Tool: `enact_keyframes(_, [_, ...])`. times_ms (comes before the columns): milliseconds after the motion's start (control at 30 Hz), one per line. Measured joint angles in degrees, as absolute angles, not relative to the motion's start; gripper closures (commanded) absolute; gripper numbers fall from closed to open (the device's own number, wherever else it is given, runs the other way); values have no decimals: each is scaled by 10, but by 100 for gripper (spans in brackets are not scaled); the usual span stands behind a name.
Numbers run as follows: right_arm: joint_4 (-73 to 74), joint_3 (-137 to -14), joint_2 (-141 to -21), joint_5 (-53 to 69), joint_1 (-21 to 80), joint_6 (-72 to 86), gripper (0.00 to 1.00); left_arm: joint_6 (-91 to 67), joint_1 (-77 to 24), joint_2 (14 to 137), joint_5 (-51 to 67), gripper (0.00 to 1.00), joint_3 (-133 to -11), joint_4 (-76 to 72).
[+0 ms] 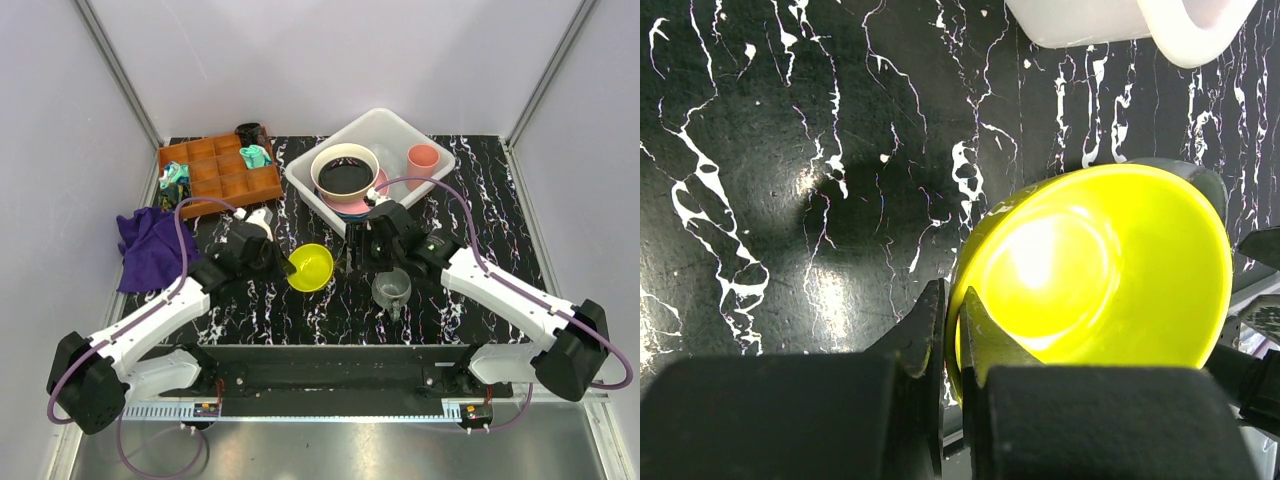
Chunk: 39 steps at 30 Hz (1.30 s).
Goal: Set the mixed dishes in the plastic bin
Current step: Pick up the bowl from the center of the board.
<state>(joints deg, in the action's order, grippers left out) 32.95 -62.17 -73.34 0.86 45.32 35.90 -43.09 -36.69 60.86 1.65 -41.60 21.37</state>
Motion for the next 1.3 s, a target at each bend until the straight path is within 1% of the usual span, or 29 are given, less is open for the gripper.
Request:
enact_keyframes(567, [338, -634, -724, 6, 466, 359, 28, -432, -379, 625, 12, 100, -406, 209])
enact_keyframes(967, [328, -634, -759, 6, 473, 362, 28, -436, -399, 627, 12, 100, -409, 209])
enact_keyframes(1067, [316, -634, -770, 10, 473, 364, 32, -439, -407, 627, 12, 100, -412, 209])
enact_keyframes(1100, [312, -634, -774, 10, 473, 365, 35, -440, -409, 627, 12, 100, -414, 209])
enact_keyframes(1200, [305, -634, -787, 11, 475, 367, 41, -441, -413, 627, 12, 100, -420, 209])
enact_keyframes(1300, [297, -634, -797, 11, 475, 368, 52, -444, -417, 627, 12, 100, -428, 209])
